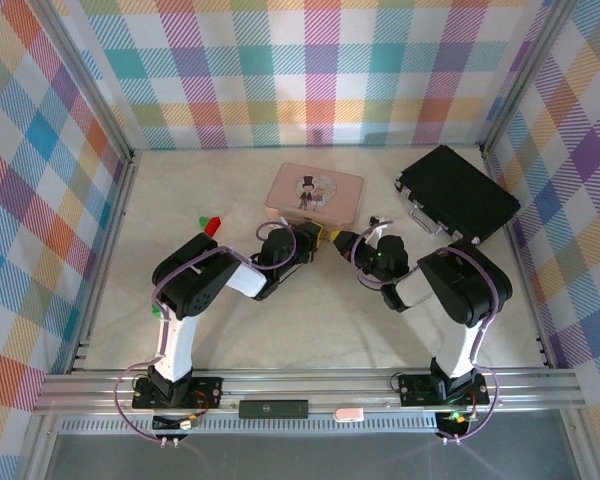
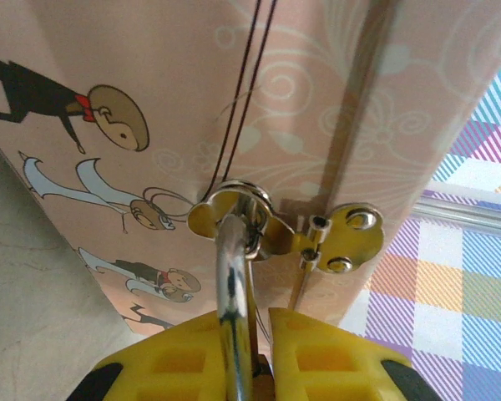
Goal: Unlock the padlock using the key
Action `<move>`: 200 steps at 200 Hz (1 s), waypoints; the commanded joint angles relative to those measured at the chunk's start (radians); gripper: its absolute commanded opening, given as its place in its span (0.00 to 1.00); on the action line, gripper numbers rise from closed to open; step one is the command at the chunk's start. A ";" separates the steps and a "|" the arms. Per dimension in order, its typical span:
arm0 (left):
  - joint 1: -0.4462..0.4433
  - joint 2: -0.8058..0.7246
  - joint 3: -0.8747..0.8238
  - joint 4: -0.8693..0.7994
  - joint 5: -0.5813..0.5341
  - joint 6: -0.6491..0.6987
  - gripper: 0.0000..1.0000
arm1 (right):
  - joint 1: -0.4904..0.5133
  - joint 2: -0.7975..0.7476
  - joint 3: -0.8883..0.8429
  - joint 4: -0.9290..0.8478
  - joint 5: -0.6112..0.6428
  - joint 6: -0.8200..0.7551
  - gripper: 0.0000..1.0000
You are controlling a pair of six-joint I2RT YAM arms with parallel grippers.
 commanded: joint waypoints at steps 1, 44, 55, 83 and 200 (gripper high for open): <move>-0.034 -0.092 0.050 0.090 0.117 -0.002 0.00 | 0.033 0.011 0.035 -0.041 -0.054 0.010 0.00; -0.036 -0.121 0.027 0.073 0.093 0.002 0.00 | 0.077 0.030 0.020 0.004 0.018 0.157 0.00; -0.039 -0.131 0.026 0.056 0.077 0.011 0.00 | 0.105 0.032 0.007 0.018 0.051 0.175 0.00; -0.043 -0.122 0.050 0.062 0.064 0.020 0.00 | 0.143 0.042 0.013 0.031 0.085 0.188 0.00; 0.002 -0.051 0.036 0.061 0.084 0.204 0.00 | 0.033 -0.032 -0.052 -0.029 -0.056 0.138 0.00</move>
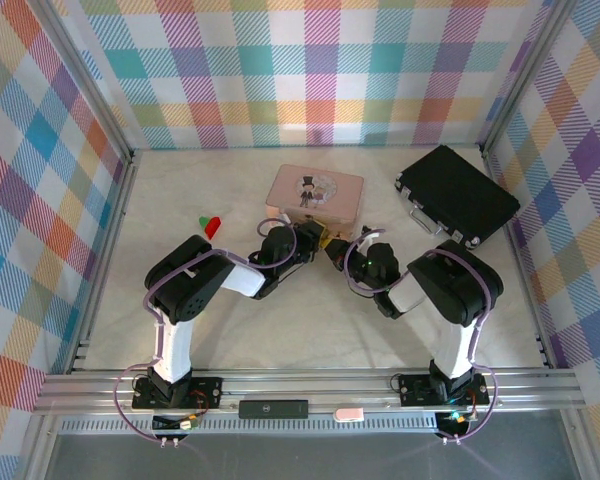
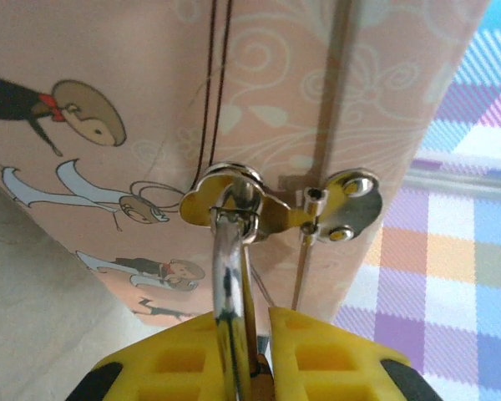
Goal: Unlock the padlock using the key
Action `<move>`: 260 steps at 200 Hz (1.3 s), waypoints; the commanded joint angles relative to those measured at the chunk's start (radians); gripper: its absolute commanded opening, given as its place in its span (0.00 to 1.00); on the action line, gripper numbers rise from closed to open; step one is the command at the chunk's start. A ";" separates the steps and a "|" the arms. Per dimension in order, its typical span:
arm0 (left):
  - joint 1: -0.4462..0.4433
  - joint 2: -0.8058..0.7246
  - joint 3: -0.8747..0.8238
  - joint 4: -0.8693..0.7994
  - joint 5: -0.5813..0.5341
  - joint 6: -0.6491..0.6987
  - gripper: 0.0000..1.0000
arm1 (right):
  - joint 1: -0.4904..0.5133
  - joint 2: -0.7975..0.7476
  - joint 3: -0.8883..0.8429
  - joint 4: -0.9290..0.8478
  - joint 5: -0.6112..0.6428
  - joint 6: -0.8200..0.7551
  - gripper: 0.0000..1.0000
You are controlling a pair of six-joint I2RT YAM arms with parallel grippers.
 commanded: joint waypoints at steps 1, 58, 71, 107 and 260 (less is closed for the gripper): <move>0.009 0.007 0.036 0.119 0.045 0.110 0.00 | -0.037 -0.053 -0.027 -0.054 -0.103 -0.044 0.00; 0.017 0.086 0.058 0.123 0.012 0.218 0.00 | -0.149 -0.138 -0.072 -0.176 -0.269 -0.112 0.00; 0.017 0.081 0.055 0.095 0.003 0.253 0.00 | -0.164 -0.169 -0.062 -0.240 -0.293 -0.142 0.00; 0.015 0.115 0.077 0.058 0.023 0.294 0.01 | -0.204 -0.250 -0.002 -0.473 -0.382 -0.259 0.00; 0.025 -0.223 -0.192 -0.105 0.108 0.382 0.47 | -0.267 -0.385 0.385 -1.191 -0.781 -0.839 0.00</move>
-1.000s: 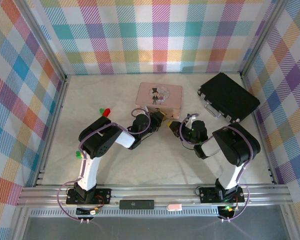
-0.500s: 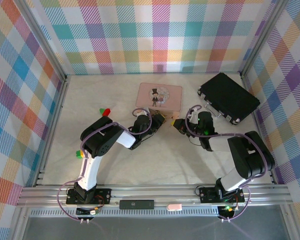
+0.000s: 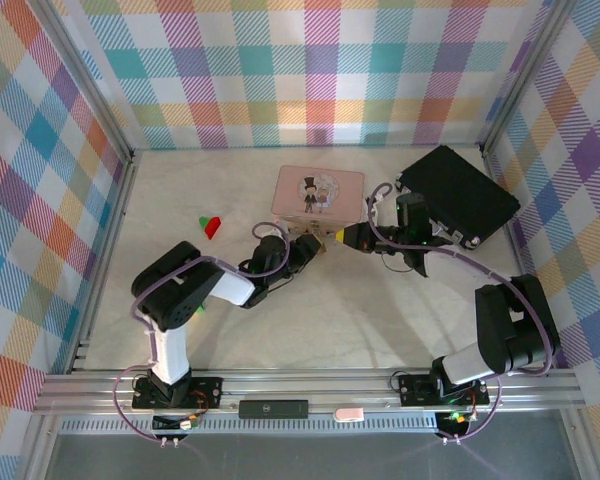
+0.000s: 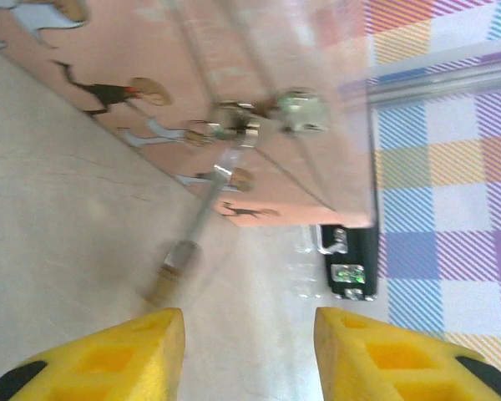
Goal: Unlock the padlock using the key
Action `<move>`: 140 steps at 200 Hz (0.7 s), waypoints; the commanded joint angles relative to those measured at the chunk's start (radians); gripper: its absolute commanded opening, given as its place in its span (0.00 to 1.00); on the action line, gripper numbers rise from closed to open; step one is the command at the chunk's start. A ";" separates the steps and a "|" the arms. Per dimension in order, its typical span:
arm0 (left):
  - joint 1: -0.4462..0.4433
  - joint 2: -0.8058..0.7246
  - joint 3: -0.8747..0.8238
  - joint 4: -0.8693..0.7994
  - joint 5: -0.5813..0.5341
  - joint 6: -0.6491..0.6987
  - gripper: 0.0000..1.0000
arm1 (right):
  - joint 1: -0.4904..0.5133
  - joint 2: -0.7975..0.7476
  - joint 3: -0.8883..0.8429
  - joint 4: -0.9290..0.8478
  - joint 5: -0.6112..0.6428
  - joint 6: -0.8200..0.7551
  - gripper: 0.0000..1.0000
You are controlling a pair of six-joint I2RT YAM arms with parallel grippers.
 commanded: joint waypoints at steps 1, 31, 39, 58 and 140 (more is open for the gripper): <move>0.013 -0.097 -0.042 -0.021 0.040 0.050 0.47 | -0.012 -0.009 0.052 -0.091 -0.143 -0.132 0.00; 0.047 -0.177 -0.076 0.028 0.130 0.055 0.55 | -0.013 0.002 0.106 -0.161 -0.228 -0.216 0.00; 0.059 -0.195 -0.075 0.039 0.160 0.055 0.55 | -0.013 0.005 0.121 -0.183 -0.254 -0.244 0.00; 0.097 -0.229 -0.042 0.036 0.260 0.070 0.53 | -0.014 0.008 0.158 -0.257 -0.295 -0.308 0.00; 0.102 -0.317 0.105 -0.095 0.494 0.222 0.48 | -0.014 0.022 0.186 -0.286 -0.297 -0.322 0.00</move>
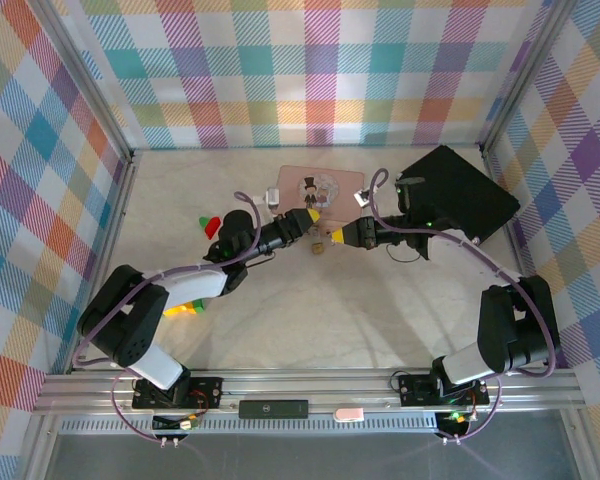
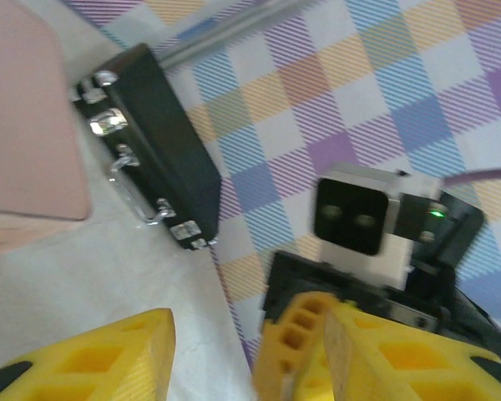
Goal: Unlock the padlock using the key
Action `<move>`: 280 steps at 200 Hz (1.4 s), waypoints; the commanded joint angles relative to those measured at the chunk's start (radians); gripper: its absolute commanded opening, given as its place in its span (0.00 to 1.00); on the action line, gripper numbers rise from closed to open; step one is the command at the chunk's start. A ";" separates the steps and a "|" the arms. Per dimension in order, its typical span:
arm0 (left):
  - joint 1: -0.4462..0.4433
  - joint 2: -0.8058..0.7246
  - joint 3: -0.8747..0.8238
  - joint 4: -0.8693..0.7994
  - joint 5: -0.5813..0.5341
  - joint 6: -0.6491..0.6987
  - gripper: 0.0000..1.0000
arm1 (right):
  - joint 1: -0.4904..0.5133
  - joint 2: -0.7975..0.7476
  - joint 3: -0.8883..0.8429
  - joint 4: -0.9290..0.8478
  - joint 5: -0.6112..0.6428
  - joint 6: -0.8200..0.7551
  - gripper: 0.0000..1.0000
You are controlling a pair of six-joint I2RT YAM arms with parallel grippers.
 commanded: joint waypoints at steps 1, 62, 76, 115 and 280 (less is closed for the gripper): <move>-0.014 -0.011 0.045 -0.043 0.095 0.066 0.47 | -0.004 0.016 0.009 0.018 -0.041 -0.012 0.00; -0.066 0.054 0.103 -0.066 0.100 0.084 0.38 | -0.004 0.002 -0.033 0.125 -0.049 0.050 0.00; -0.071 0.064 0.115 -0.066 0.107 0.085 0.36 | -0.004 0.005 -0.041 0.149 -0.055 0.062 0.00; -0.079 0.070 0.122 -0.069 0.097 0.085 0.19 | -0.004 0.005 -0.055 0.188 -0.058 0.079 0.00; -0.091 0.150 0.077 0.188 -0.159 -0.080 0.00 | 0.042 -0.201 -0.376 0.698 0.410 0.649 0.54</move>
